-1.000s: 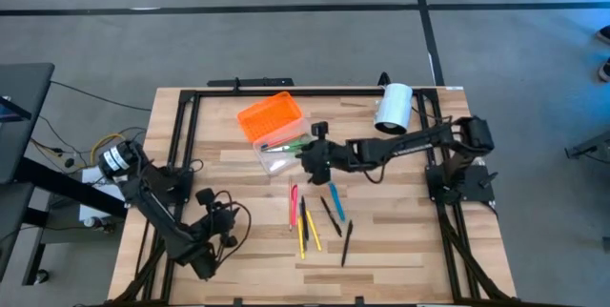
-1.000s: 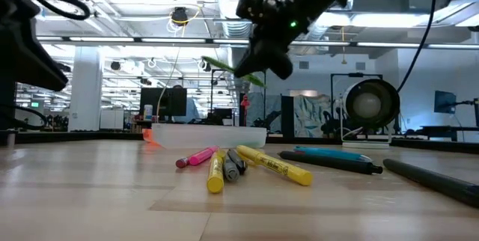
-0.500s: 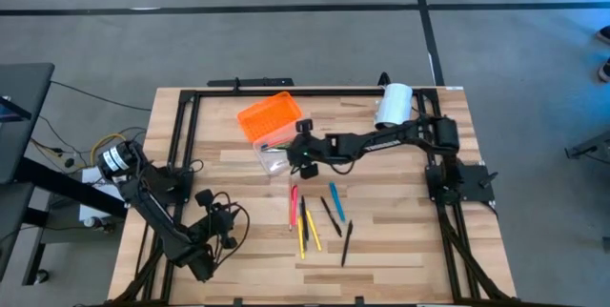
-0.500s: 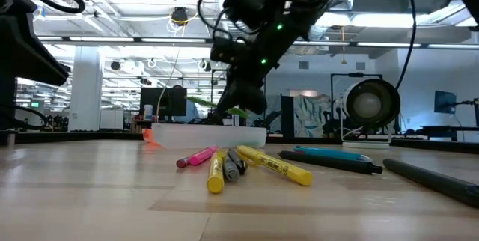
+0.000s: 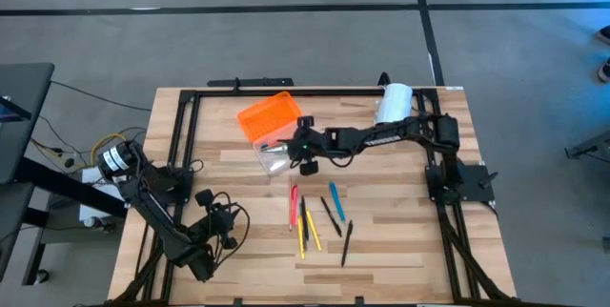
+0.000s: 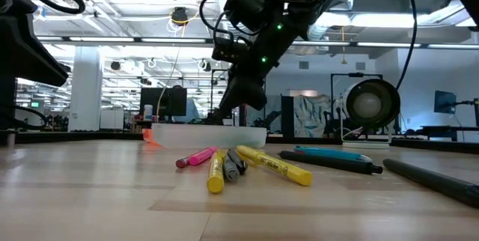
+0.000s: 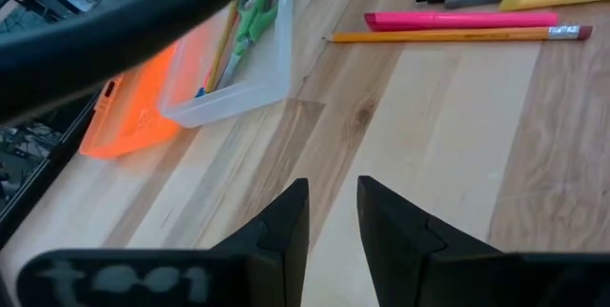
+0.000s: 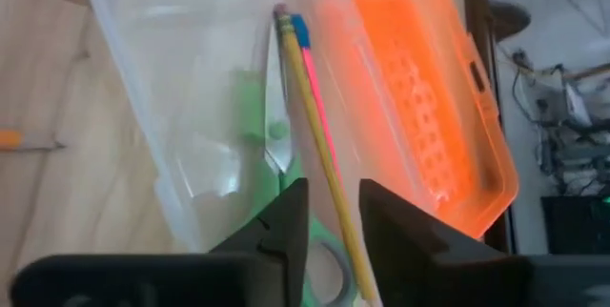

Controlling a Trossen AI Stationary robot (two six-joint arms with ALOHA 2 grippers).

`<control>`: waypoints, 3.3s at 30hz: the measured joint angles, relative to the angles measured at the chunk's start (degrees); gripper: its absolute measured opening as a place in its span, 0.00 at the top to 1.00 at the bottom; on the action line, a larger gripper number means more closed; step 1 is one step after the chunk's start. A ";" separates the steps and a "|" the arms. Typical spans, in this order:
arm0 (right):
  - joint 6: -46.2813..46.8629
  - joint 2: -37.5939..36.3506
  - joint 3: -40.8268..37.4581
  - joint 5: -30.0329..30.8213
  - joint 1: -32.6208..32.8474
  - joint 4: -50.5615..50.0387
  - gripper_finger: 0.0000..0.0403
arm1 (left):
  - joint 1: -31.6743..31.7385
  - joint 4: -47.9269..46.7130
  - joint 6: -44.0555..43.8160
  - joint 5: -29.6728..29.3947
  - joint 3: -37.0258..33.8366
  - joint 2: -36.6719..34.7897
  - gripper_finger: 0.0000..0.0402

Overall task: Pick & place school supplies into a supply box
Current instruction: Put the orange pencil into the supply box

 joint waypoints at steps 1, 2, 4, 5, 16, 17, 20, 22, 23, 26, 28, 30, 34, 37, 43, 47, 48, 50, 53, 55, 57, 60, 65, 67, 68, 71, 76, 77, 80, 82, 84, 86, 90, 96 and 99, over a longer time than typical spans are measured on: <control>0.53 0.00 0.00 0.00 -0.14 -0.46 0.75 | 0.00 0.00 -0.06 0.00 0.00 0.00 0.79; 1.00 0.00 -0.02 0.00 -0.30 -0.65 0.73 | 0.00 0.00 -0.10 0.00 0.00 0.00 0.79; 1.64 -0.21 -0.02 0.04 -0.35 -0.86 0.70 | 0.00 0.04 -0.13 0.00 0.00 0.00 0.79; 1.71 -0.50 -0.02 0.06 -0.21 -1.31 0.68 | 0.00 0.05 -0.13 -0.03 0.00 0.00 0.79; 5.35 -6.88 0.02 0.99 7.47 -7.98 0.66 | 1.01 8.29 15.41 -7.05 0.02 0.00 0.79; 6.69 -7.86 -0.07 1.65 8.60 -10.16 0.66 | 1.53 9.37 17.45 -7.71 0.02 0.00 0.79; 11.02 -10.20 -0.02 2.41 11.85 -15.18 0.69 | 4.09 14.47 24.35 -8.17 0.02 0.00 0.79; 14.28 -11.51 -0.04 3.77 14.20 -18.54 0.70 | 6.43 19.35 30.80 -7.45 0.02 0.00 0.79; 15.83 -11.97 -0.02 4.65 15.41 -19.53 0.70 | 7.83 22.19 34.66 -6.67 0.02 0.00 0.79; 20.06 -12.85 -0.04 7.50 19.19 -23.64 0.71 | 12.00 32.05 47.57 -3.68 0.02 0.00 0.79; 22.94 -12.85 -0.04 9.74 21.72 -25.90 0.71 | 14.78 38.54 55.88 -1.24 0.02 0.00 0.79; 26.14 -12.83 -0.04 12.66 24.09 -28.69 0.71 | 17.51 43.51 61.82 1.15 0.02 0.00 0.79; 34.87 -12.83 -1.22 17.74 28.44 -34.01 0.71 | 22.97 47.60 68.12 6.73 0.02 0.00 0.79; 41.45 -13.16 -3.66 20.03 31.94 -36.21 0.71 | 27.12 47.98 70.39 11.41 0.02 0.00 0.79; 54.36 -13.35 -8.02 26.77 39.79 -37.68 0.71 | 33.44 53.54 75.47 18.68 0.02 0.00 0.79; 62.67 -13.35 -10.54 32.05 45.08 -37.77 0.71 | 36.45 57.69 79.31 25.18 0.02 0.00 0.79; 64.59 -13.35 -11.19 33.45 46.26 -37.78 0.71 | 37.13 57.95 79.88 26.39 0.02 0.00 0.79; 68.23 -13.35 -12.43 36.16 48.49 -38.06 0.71 | 38.28 57.99 80.52 28.33 0.02 0.00 0.79; 73.87 -13.35 -13.69 40.06 51.34 -39.03 0.71 | 39.69 58.02 81.64 30.81 0.02 0.00 0.79; 76.62 -13.35 -14.86 42.05 52.68 -39.07 0.71 | 40.43 58.33 82.59 32.55 0.02 0.00 0.79; 79.09 -13.35 -15.86 43.85 53.89 -39.06 0.71 | 41.10 58.90 83.40 34.22 0.02 0.00 0.79; 82.17 -13.35 -17.02 45.10 55.01 -39.12 0.71 | 41.91 58.98 83.85 36.07 -0.03 0.00 0.79; 83.74 -13.33 -17.70 46.59 55.47 -38.76 0.71 | 43.54 61.34 84.29 39.34 -0.68 3.56 0.79; 83.60 -13.33 -17.68 46.79 55.42 -38.69 0.71 | 44.08 61.83 84.39 40.03 -0.68 5.68 0.79; 83.55 -13.33 -17.68 46.80 55.30 -38.77 0.71 | 44.09 62.52 84.35 39.85 -0.57 6.31 0.79; 83.44 -13.33 -17.68 46.76 54.90 -39.04 0.71 | 44.09 63.06 84.03 39.56 -0.48 7.52 0.79; 83.42 -13.33 -17.68 46.67 54.71 -39.20 0.71 | 44.09 62.00 83.59 39.74 -0.48 7.54 0.79; 83.59 -13.33 -17.68 46.62 54.58 -39.21 0.71 | 44.09 61.56 83.52 39.84 -0.48 7.54 0.79; 83.72 -13.33 -17.68 46.58 54.48 -39.00 0.71 | 43.96 59.18 82.05 41.51 -0.46 7.54 0.79; 83.72 -13.33 -17.68 46.55 54.46 -38.95 0.71 | 43.80 57.61 80.21 41.96 -0.40 7.52 0.79; 83.73 -13.33 -17.68 46.51 54.46 -38.81 0.71 | 43.28 56.09 79.04 41.80 -0.35 7.47 0.79; 83.74 -13.33 -17.68 46.44 54.48 -38.82 0.71 | 42.45 54.87 78.42 41.42 -0.35 7.45 0.79; 83.72 -13.31 -17.66 46.44 54.10 -38.82 0.71 | 40.68 53.51 77.55 40.56 -0.42 7.02 0.79; 83.43 -13.31 -17.64 46.44 53.31 -38.80 0.71 | 38.13 47.09 77.32 36.12 -0.95 2.81 0.79; 83.31 -13.29 -17.64 46.42 53.21 -38.90 0.71 | 35.75 39.96 74.52 35.13 -0.98 -2.61 0.79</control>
